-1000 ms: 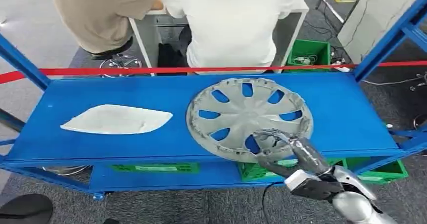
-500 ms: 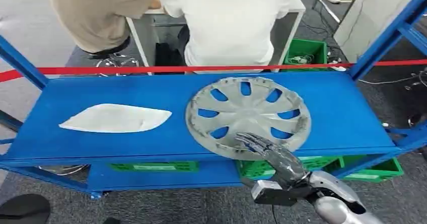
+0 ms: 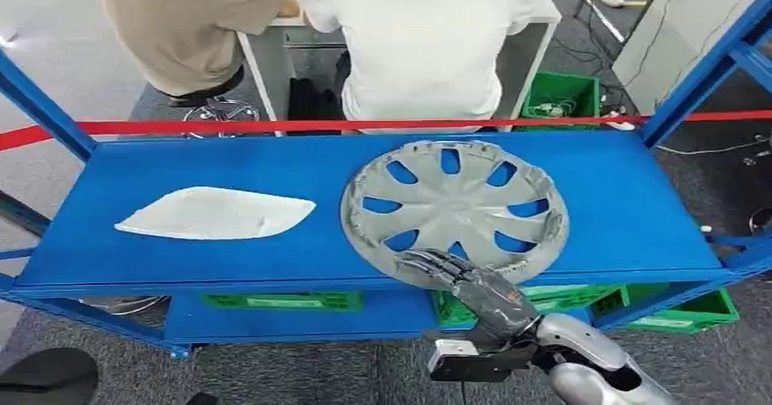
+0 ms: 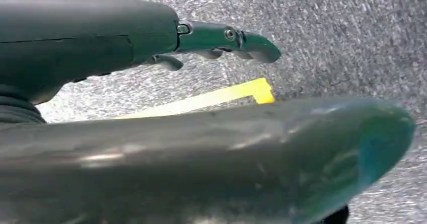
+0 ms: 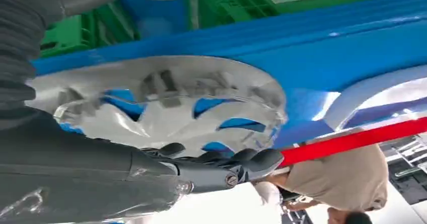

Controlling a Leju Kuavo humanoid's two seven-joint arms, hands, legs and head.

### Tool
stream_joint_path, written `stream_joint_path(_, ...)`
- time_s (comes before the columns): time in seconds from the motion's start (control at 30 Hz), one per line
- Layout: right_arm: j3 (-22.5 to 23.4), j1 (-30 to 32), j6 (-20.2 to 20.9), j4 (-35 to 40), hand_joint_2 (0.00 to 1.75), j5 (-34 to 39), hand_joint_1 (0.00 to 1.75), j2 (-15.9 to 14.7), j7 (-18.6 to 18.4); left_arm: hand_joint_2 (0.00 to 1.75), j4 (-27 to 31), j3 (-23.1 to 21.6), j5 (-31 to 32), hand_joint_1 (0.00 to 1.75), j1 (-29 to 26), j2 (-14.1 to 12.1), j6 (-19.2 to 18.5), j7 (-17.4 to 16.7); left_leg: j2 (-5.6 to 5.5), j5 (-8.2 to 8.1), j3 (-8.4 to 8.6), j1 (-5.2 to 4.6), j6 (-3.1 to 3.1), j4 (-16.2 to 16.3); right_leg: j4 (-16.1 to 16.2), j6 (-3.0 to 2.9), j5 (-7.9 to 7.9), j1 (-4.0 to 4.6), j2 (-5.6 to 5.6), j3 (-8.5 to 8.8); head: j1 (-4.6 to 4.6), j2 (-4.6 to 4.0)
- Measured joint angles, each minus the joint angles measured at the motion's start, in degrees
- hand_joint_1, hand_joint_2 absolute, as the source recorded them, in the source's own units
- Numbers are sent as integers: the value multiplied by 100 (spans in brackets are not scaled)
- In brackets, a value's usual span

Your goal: Take the parts from the cabinet and place them on the table.

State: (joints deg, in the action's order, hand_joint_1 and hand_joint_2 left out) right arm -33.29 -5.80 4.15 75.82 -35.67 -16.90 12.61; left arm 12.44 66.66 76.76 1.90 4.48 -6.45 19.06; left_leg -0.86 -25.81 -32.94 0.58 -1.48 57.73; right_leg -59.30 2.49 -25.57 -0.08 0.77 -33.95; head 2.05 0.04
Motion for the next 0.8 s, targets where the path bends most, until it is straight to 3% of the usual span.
stream_joint_path(0.03,-15,-6,0,-13,175,-2,0,2,0,0,0,0,4,0,3,0,0,0,0,10,6,9,-36,-18,4,-37,7,8,0,-6,0,0)
stream_joint_path(0.07,-33,-25,-2,-22,175,-2,0,11,2,0,0,0,6,0,8,-2,0,0,-1,-21,0,11,-72,-11,56,-93,39,-36,-6,17,4,0)
stream_joint_path(0.1,-35,-40,-9,-28,175,-9,0,13,4,0,0,0,9,0,8,-7,0,0,15,-115,-35,4,-100,80,65,-113,46,-42,-12,23,-13,0)
stream_joint_path(0.13,-44,-69,-18,-39,175,-20,0,15,4,0,0,0,18,0,10,-4,0,0,15,-333,-191,1,-117,410,66,-159,45,-44,-20,15,-39,-2)
stream_joint_path(0.2,-137,-100,-96,-68,175,-161,0,52,-18,0,0,0,22,0,7,4,-6,-2,16,-744,-632,5,-136,1315,65,-165,45,-39,-26,4,-46,-2)
stream_joint_path(0.23,-188,-112,-135,-79,175,-257,0,85,-74,0,0,0,22,0,0,9,-7,-2,16,-824,-793,1,-141,1633,65,-167,46,-37,-27,3,-55,0)
stream_joint_path(0.27,-243,-132,-206,-92,175,-405,0,116,-173,0,0,0,22,0,-4,11,-7,-18,16,-761,-832,1,-144,1691,65,-167,46,-38,-28,5,-48,-2)
stream_joint_path(0.3,-310,-174,-301,-111,175,-572,0,168,-281,0,0,2,22,0,-2,11,-7,-17,17,-570,-758,4,-141,1512,63,-166,46,-40,-27,4,-55,-2)
stream_joint_path(0.37,-420,-290,-468,-153,175,-814,0,269,-477,0,0,2,26,0,9,9,-7,-17,23,-64,-310,10,-130,615,61,-149,49,-56,-18,18,-59,-2)
stream_joint_path(0.4,-468,-354,-573,-188,175,-956,0,339,-580,0,0,2,33,0,16,13,-9,-17,38,68,-101,19,-134,223,51,-118,44,-45,-11,18,-63,-2)
stream_joint_path(0.43,-507,-425,-672,-232,175,-1061,0,381,-656,0,-7,2,39,0,27,33,-13,-17,31,2,-10,25,-132,-9,-17,-78,21,7,3,-24,-103,-2)
stream_joint_path(0.47,-552,-489,-732,-281,175,-1156,0,443,-732,0,-7,2,46,0,40,33,-17,-17,10,6,-57,26,-61,39,9,-51,39,6,2,-41,-79,0)
stream_joint_path(0.53,-632,-595,-710,-418,175,-1343,0,555,-914,0,-7,2,81,0,26,35,-20,-17,10,19,-74,0,5,40,56,10,78,-10,2,-26,-61,0)
stream_joint_path(0.6,-759,-774,-669,-704,175,-1653,0,704,-1192,0,-7,2,96,0,26,31,-22,-35,17,49,-62,47,69,13,-30,63,-15,-9,-15,-72,-55,-2)
stream_joint_path(0.63,-813,-859,-706,-912,175,-1740,0,796,-1215,0,-7,2,103,0,37,26,-22,-35,21,50,-64,48,105,13,-288,91,-185,-11,-34,-188,-6,0)
stream_joint_path(0.7,-929,-963,-837,-1332,175,-1855,0,1003,-1248,0,-7,2,140,0,42,26,-24,-52,21,49,-72,41,123,13,-1241,121,-612,-22,-33,-625,19,0)
stream_joint_path(0.73,-981,-988,-901,-1487,175,-1891,0,1093,-1250,0,-7,2,142,0,34,26,-24,-52,22,47,-72,38,126,14,-1632,128,-740,-22,-34,-812,20,0)
stream_joint_path(0.77,-1027,-1009,-964,-1630,175,-1923,0,1184,-1252,0,-7,2,149,0,31,26,-24,-61,20,47,-70,35,126,14,-1755,122,-726,-23,-34,-878,17,-2)
stream_joint_path(0.8,-1054,-1039,-1034,-1718,175,-1952,0,1250,-1272,0,-7,2,157,0,28,26,-26,-70,16,47,-66,35,126,15,-1616,111,-592,-23,-34,-809,22,-2)
